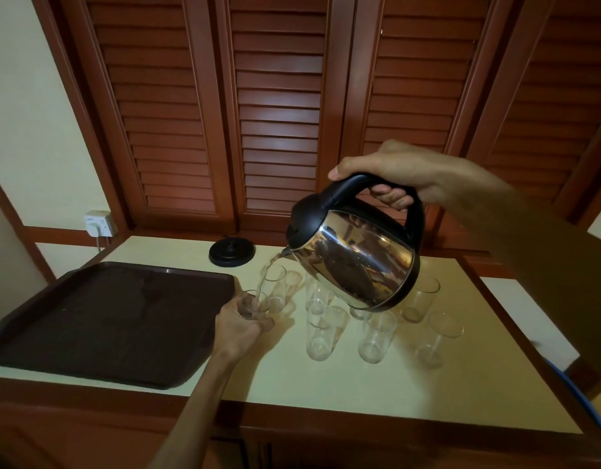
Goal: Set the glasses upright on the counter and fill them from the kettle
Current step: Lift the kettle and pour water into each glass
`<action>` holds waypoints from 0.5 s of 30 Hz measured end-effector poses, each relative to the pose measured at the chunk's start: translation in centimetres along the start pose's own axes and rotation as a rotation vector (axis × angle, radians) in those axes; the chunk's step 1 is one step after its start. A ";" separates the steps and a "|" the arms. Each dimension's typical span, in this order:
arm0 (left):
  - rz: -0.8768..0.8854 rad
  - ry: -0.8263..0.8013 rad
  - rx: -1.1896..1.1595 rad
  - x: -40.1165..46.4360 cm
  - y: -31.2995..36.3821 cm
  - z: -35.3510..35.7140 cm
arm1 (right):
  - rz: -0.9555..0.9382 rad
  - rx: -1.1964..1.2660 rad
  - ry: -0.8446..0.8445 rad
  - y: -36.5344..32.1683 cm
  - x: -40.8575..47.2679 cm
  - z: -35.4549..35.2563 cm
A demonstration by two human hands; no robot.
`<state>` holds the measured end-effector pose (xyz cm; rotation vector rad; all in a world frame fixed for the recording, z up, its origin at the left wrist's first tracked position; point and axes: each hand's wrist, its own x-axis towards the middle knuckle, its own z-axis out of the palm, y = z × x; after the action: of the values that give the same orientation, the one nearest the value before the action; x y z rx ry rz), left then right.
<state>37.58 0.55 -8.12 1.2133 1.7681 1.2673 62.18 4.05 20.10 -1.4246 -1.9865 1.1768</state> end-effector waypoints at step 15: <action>0.057 -0.014 -0.107 0.3 3.9 0.0 | -0.017 0.024 0.046 1.8 1.3 0.4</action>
<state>38.70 1.29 -4.41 1.2167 1.6446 1.3645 62.40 5.26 18.27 -1.4080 -1.9429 1.1465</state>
